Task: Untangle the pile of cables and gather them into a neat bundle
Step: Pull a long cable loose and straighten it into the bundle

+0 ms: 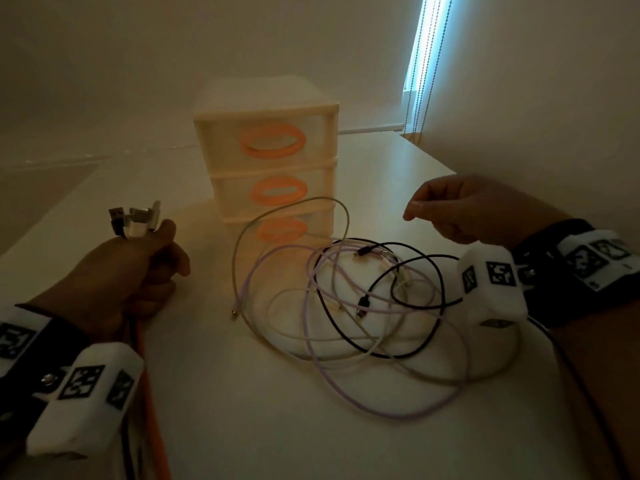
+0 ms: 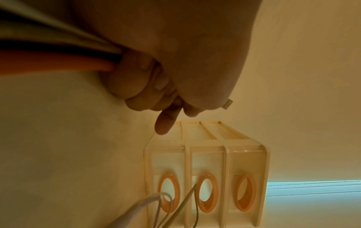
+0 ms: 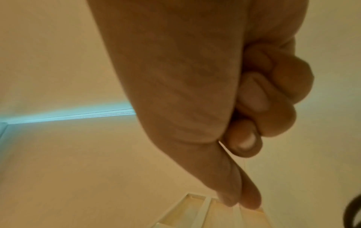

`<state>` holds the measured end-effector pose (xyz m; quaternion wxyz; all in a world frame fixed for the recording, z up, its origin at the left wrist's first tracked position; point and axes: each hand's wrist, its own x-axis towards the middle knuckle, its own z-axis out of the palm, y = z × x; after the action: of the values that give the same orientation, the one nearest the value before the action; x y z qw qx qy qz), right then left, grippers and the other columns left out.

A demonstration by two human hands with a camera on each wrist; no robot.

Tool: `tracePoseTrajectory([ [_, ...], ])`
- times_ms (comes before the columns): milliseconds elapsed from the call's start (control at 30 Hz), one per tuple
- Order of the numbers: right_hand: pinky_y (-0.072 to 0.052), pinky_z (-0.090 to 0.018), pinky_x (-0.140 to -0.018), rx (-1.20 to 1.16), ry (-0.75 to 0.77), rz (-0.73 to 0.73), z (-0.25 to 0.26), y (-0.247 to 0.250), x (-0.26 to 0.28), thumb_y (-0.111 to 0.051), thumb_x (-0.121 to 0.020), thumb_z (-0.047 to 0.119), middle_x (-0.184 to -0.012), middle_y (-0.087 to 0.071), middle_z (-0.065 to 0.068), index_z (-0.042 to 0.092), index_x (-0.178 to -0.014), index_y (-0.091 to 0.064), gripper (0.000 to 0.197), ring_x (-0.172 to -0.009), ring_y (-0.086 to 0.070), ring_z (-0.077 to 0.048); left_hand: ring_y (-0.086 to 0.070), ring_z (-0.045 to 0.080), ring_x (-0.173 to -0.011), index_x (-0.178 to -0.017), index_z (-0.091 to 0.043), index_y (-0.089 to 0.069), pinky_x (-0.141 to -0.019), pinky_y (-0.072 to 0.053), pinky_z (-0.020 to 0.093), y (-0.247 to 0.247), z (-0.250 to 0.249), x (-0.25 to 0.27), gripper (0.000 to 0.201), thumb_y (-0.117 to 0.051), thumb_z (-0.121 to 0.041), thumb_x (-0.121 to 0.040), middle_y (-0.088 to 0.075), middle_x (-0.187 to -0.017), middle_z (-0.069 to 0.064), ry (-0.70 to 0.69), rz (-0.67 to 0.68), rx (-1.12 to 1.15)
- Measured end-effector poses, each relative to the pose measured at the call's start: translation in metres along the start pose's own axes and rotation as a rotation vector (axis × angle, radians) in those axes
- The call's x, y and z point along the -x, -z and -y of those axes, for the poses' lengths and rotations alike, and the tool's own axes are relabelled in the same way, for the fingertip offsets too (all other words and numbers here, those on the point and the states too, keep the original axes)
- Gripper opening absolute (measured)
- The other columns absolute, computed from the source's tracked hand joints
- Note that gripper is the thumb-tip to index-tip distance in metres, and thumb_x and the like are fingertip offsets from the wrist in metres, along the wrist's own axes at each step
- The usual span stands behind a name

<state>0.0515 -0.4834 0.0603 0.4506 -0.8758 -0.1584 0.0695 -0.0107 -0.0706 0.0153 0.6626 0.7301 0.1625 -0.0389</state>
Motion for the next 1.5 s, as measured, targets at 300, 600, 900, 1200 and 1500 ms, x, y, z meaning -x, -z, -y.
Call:
tracePoseTrajectory([
  [300,-0.038,-0.026,-0.051,0.303,-0.063,0.000,0.002,0.001,0.006,-0.076,-0.084,0.043,-0.052,-0.053,0.007,0.020,-0.071,-0.068,0.027,-0.047,-0.044,-0.007,-0.017,0.011,-0.037,-0.068,-0.005,-0.064,-0.039,-0.018,0.015,0.006,0.009,0.005,0.057,-0.051,-0.058,-0.086,-0.022,-0.053,-0.002,-0.060,0.016,0.042],
  [600,-0.040,-0.018,-0.050,0.502,-0.041,0.134,0.015,-0.019,0.010,-0.073,-0.084,0.051,-0.055,-0.065,0.009,0.027,-0.080,-0.077,0.025,-0.042,-0.050,0.002,-0.017,0.010,-0.036,-0.066,-0.006,-0.065,-0.039,-0.021,0.013,0.004,0.011,0.004,0.057,-0.053,-0.058,-0.084,-0.021,-0.052,-0.002,-0.078,0.013,0.031],
  [900,-0.053,-0.028,-0.074,0.659,-0.063,0.042,0.014,-0.045,0.000,-0.075,-0.084,0.046,-0.093,-0.066,0.004,0.018,-0.090,-0.073,0.029,-0.087,-0.062,-0.011,-0.017,0.011,-0.037,-0.066,-0.007,-0.066,-0.040,-0.020,0.014,0.001,0.009,0.010,0.059,-0.060,-0.065,-0.076,-0.021,-0.054,-0.001,-0.109,0.018,0.004],
  [1200,-0.058,-0.032,-0.072,0.756,-0.056,0.011,0.019,-0.057,-0.008,-0.070,-0.084,0.031,-0.090,-0.069,-0.002,0.012,-0.087,-0.073,0.020,-0.081,-0.066,-0.017,-0.016,0.010,-0.039,-0.072,0.000,-0.061,-0.042,-0.019,0.015,-0.003,0.009,0.012,0.057,-0.049,-0.052,-0.093,-0.019,-0.055,0.001,-0.127,0.011,0.014],
  [1500,-0.049,-0.027,-0.065,0.131,0.111,-0.515,0.050,-0.034,0.004,-0.067,-0.093,0.028,-0.078,-0.071,0.001,0.014,-0.083,-0.065,0.018,-0.069,-0.068,-0.016,-0.014,0.010,-0.045,-0.075,-0.001,-0.060,-0.042,-0.015,0.016,-0.006,0.007,0.017,0.057,-0.047,-0.051,-0.100,-0.020,-0.055,0.000,-0.113,-0.003,0.066],
])
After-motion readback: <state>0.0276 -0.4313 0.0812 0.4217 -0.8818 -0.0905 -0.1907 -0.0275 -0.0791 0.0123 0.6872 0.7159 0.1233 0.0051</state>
